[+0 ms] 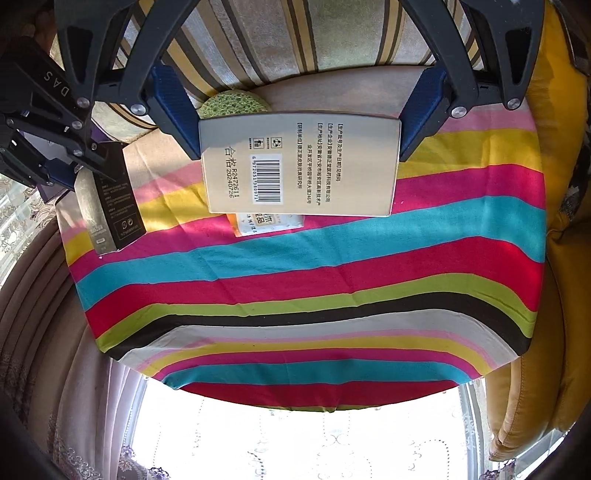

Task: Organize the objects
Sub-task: 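Carry both held boxes over the purple-rimmed box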

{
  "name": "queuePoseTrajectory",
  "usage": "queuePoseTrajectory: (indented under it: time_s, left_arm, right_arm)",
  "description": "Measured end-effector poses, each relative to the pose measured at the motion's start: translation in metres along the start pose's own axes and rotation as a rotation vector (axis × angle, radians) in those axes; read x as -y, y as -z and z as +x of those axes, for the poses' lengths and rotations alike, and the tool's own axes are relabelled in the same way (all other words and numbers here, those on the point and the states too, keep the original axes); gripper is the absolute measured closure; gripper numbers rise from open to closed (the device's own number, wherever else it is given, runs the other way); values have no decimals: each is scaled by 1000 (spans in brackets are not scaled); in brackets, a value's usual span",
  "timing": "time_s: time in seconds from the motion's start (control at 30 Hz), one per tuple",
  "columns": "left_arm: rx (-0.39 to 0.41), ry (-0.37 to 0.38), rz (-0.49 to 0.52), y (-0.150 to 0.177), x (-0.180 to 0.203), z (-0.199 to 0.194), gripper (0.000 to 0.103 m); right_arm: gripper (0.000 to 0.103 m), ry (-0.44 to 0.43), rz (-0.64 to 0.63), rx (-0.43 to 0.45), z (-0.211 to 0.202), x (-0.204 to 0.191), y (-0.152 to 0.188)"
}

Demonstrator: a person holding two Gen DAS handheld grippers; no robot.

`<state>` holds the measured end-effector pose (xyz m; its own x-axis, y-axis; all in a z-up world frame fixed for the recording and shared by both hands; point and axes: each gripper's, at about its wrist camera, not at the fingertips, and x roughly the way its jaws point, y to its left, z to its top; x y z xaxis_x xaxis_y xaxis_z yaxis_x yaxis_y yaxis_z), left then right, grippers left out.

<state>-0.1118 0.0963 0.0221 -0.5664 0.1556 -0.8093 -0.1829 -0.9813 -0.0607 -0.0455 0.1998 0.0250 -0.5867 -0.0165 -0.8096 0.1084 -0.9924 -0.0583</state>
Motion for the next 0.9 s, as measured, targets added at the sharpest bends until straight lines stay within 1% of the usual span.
queuePoseTrajectory:
  time_s: [0.2,0.5,0.73,0.9]
  left_arm:
    - [26,48,55,4,38,-16,4]
    - [48,103,133,8,88,-32,4]
    - [53,174,220,17,137,-44,4]
    - [44,225,264,22,168,-50,4]
  right_arm:
    - [60,45,37,37,-23,25,13]
    - [60,117,103,52,-46,71,35]
    - [60,182,163,43,-62,110,62]
    - [60,229,206,34,-71,137,80]
